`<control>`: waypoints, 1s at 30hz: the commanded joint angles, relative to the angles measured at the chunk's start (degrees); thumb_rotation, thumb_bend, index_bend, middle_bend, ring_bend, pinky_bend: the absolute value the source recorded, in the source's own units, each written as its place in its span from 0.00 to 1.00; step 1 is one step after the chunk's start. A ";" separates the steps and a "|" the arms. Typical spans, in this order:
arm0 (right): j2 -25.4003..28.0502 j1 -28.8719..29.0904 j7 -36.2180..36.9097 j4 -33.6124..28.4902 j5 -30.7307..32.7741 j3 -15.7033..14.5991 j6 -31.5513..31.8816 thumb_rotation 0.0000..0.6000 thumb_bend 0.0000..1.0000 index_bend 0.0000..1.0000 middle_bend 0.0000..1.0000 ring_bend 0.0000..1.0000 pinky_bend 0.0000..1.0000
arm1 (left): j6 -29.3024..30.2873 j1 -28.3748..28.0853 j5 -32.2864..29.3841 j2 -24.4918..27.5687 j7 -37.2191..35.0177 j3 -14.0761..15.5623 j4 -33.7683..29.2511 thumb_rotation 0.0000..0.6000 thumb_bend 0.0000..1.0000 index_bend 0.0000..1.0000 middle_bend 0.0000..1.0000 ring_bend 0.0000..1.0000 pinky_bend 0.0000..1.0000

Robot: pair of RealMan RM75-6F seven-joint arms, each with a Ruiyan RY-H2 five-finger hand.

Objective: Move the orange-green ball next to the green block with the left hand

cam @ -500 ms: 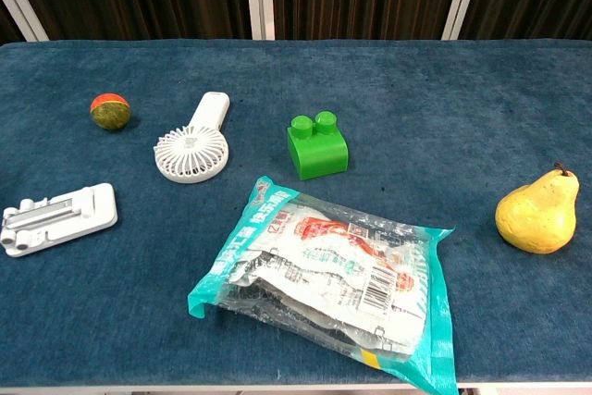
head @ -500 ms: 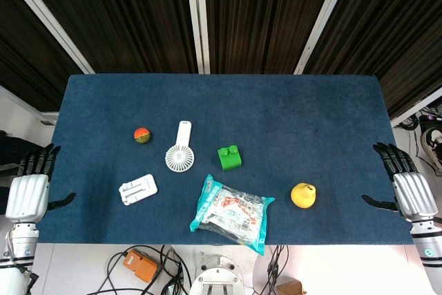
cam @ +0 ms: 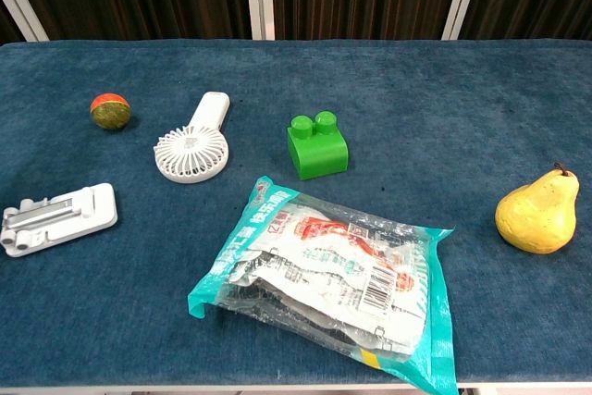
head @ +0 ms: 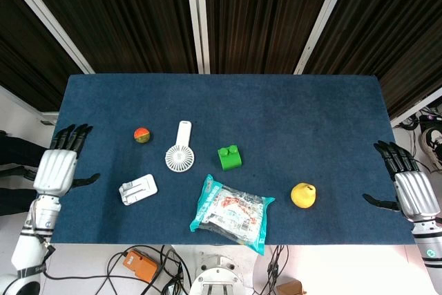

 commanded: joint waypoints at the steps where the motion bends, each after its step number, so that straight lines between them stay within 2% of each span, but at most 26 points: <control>1: 0.03 0.26 -0.36 -0.35 0.06 0.04 -0.34 1.00 0.13 0.05 0.13 0.00 0.13 | -12.43 -9.43 -6.52 -1.73 -2.71 -5.16 4.93 1.00 0.04 0.15 0.15 0.10 0.21; 3: 0.06 0.43 -0.79 -0.75 0.12 0.11 -0.51 1.00 0.13 0.05 0.13 0.00 0.13 | -19.36 -14.12 -11.63 -3.37 -1.41 -6.61 7.92 1.00 0.05 0.17 0.16 0.10 0.23; 5: 0.11 0.50 -1.16 -1.07 0.34 0.12 -0.75 1.00 0.13 0.05 0.13 0.00 0.13 | -23.31 -17.14 -14.99 -5.06 -0.40 -7.21 10.58 1.00 0.05 0.17 0.16 0.10 0.24; 11: 0.15 0.41 -2.02 -1.90 1.58 0.07 -1.52 1.00 0.13 0.05 0.13 0.00 0.13 | -30.79 -24.24 -23.43 -12.30 3.75 -6.42 21.18 1.00 0.06 0.17 0.16 0.11 0.25; 14: 0.02 0.36 -2.25 -1.98 2.16 0.04 -1.90 1.00 0.13 0.05 0.13 0.00 0.13 | -31.82 -25.86 -24.96 -14.99 4.84 -5.30 24.74 1.00 0.06 0.17 0.16 0.12 0.27; 21: -0.46 0.66 -2.32 -1.79 3.14 0.10 -3.07 1.00 0.13 0.05 0.13 0.00 0.13 | -31.68 -26.89 -24.50 -18.84 4.53 -2.97 28.38 1.00 0.06 0.21 0.19 0.16 0.29; 30: -0.80 1.37 -2.58 -1.66 3.59 0.24 -4.36 1.00 0.13 0.05 0.13 0.00 0.13 | -31.40 -27.76 -22.50 -22.89 1.52 -2.20 35.17 1.00 0.06 0.26 0.25 0.24 0.34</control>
